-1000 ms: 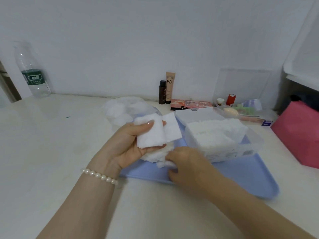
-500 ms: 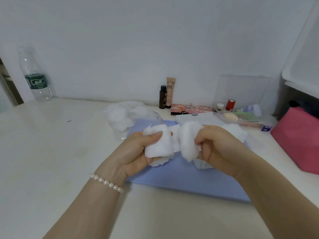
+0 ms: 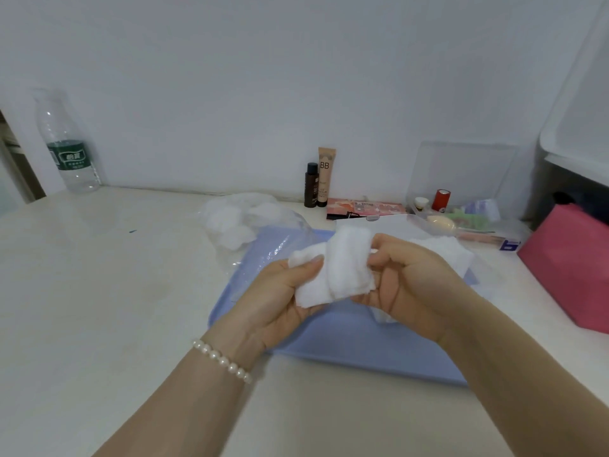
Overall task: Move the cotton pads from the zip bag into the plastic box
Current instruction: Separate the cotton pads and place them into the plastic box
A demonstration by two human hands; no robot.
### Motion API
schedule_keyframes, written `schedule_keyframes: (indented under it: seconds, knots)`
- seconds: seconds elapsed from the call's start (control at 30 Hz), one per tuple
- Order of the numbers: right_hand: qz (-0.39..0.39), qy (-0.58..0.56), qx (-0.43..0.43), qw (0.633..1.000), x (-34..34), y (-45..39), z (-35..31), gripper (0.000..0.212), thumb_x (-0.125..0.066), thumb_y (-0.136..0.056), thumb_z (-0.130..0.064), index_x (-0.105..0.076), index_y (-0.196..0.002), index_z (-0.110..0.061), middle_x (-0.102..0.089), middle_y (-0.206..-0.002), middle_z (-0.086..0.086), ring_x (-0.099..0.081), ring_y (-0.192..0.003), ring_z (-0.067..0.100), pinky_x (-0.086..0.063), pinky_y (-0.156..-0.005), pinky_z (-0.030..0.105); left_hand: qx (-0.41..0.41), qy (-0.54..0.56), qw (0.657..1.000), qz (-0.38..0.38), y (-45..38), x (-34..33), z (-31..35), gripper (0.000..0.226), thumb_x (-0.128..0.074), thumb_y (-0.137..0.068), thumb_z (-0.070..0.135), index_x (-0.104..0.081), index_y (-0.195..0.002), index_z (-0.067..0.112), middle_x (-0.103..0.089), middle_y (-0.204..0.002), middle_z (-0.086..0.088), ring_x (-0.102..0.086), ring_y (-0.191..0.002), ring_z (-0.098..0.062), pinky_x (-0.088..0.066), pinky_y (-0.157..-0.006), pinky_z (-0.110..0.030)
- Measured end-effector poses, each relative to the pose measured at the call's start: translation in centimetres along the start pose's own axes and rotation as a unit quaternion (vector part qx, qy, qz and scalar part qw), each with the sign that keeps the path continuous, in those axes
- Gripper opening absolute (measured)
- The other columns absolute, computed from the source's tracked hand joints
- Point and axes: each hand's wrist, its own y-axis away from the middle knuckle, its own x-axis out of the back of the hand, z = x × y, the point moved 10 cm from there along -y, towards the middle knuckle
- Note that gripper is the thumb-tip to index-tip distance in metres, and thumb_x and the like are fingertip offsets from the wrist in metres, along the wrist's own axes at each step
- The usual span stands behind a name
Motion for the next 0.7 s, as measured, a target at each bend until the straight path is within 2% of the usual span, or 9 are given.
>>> schedule_keyframes:
  seconds: [0.07,0.13,0.17,0.23,0.33,0.43,0.57,0.63,0.7]
  knots:
    - [0.029,0.009,-0.031,0.999,0.1,0.1,1.6,0.028,-0.037,-0.088,-0.006,-0.06,-0.102,0.003,-0.065,-0.093,0.02,-0.062,-0.072,0.027,-0.054,-0.056,0.034,0.0,-0.009,1.0,-0.001,0.2,-0.6,-0.6,0.02,-0.05,-0.089,0.003,-0.066,-0.1,-0.001,-0.069,-0.1,-0.019,-0.067,-0.083,-0.025,-0.057,-0.068,-0.033]
    - [0.07,0.059,-0.029,0.995,0.6,-0.1,2.6,0.031,-0.061,-0.083,-0.017,-0.058,-0.107,0.003,-0.065,-0.103,0.021,-0.065,-0.081,0.032,-0.055,-0.061,0.04,-0.001,-0.03,1.0,-0.002,0.5,-1.1,-1.2,0.019,-0.051,-0.088,0.002,-0.068,-0.095,0.0,-0.071,-0.097,-0.019,-0.068,-0.082,-0.023,-0.057,-0.071,-0.033]
    - [0.097,0.093,-0.013,0.991,1.2,-0.1,2.7,0.039,-0.072,-0.075,-0.017,-0.058,-0.107,0.001,-0.065,-0.107,0.021,-0.066,-0.087,0.034,-0.056,-0.064,0.044,0.001,-0.029,1.0,0.002,0.5,-1.1,-1.4,0.018,-0.052,-0.088,0.002,-0.068,-0.095,-0.001,-0.07,-0.099,-0.02,-0.069,-0.084,-0.024,-0.057,-0.073,-0.034]
    - [0.151,0.145,0.032,0.977,2.2,0.0,2.2,0.039,-0.079,-0.067,-0.006,-0.058,-0.1,-0.006,-0.065,-0.105,0.023,-0.066,-0.092,0.037,-0.056,-0.072,0.049,0.009,-0.014,1.0,0.011,0.4,-1.0,-1.6,0.021,-0.054,-0.088,0.004,-0.066,-0.102,-0.005,-0.067,-0.108,-0.024,-0.066,-0.091,-0.028,-0.056,-0.078,-0.036]
    - [0.185,0.172,0.107,0.962,2.8,0.5,0.5,0.028,-0.076,-0.068,0.002,-0.06,-0.089,-0.008,-0.069,-0.089,0.019,-0.067,-0.08,0.03,-0.056,-0.06,0.033,0.012,0.03,0.999,0.019,0.2,-0.6,-1.7,0.027,-0.053,-0.09,0.008,-0.062,-0.11,-0.008,-0.066,-0.111,-0.024,-0.067,-0.093,-0.027,-0.057,-0.073,-0.031]
    - [0.127,0.132,0.136,0.974,1.9,0.3,-0.8,0.024,-0.071,-0.069,0.007,-0.061,-0.084,-0.01,-0.069,-0.074,0.01,-0.065,-0.069,0.023,-0.055,-0.056,0.028,0.011,0.043,0.999,0.025,0.1,-0.4,-1.6,0.027,-0.054,-0.09,0.007,-0.061,-0.112,-0.006,-0.066,-0.111,-0.021,-0.067,-0.089,-0.024,-0.056,-0.07,-0.028]
    - [-0.06,0.066,0.089,0.992,-2.0,0.2,0.0,0.03,-0.071,-0.064,0.008,-0.063,-0.089,-0.006,-0.067,-0.078,0.013,-0.066,-0.068,0.025,-0.056,-0.052,0.031,0.016,0.019,1.0,-0.01,0.2,-1.7,-1.9,0.019,-0.065,-0.073,0.006,-0.072,-0.091,0.006,-0.068,-0.101,-0.02,-0.065,-0.089,-0.029,-0.055,-0.075,-0.034]
    - [-0.064,0.098,0.094,0.989,-2.3,0.2,0.4,0.027,-0.068,-0.065,0.002,-0.065,-0.088,-0.011,-0.067,-0.077,0.009,-0.065,-0.066,0.023,-0.053,-0.049,0.029,0.017,0.022,0.999,-0.028,0.4,-2.4,-2.0,0.019,-0.055,-0.082,0.009,-0.068,-0.095,0.005,-0.065,-0.101,-0.02,-0.061,-0.09,-0.03,-0.05,-0.073,-0.033]
    - [-0.008,0.155,0.138,0.978,-1.4,0.2,0.0,0.032,-0.074,-0.063,0.003,-0.065,-0.087,-0.016,-0.067,-0.077,0.0,-0.064,-0.07,0.018,-0.055,-0.053,0.032,0.029,0.059,0.997,-0.035,0.4,-2.6,-2.3,0.025,-0.041,-0.092,0.007,-0.065,-0.1,0.003,-0.067,-0.101,-0.018,-0.064,-0.089,-0.028,-0.053,-0.075,-0.032]
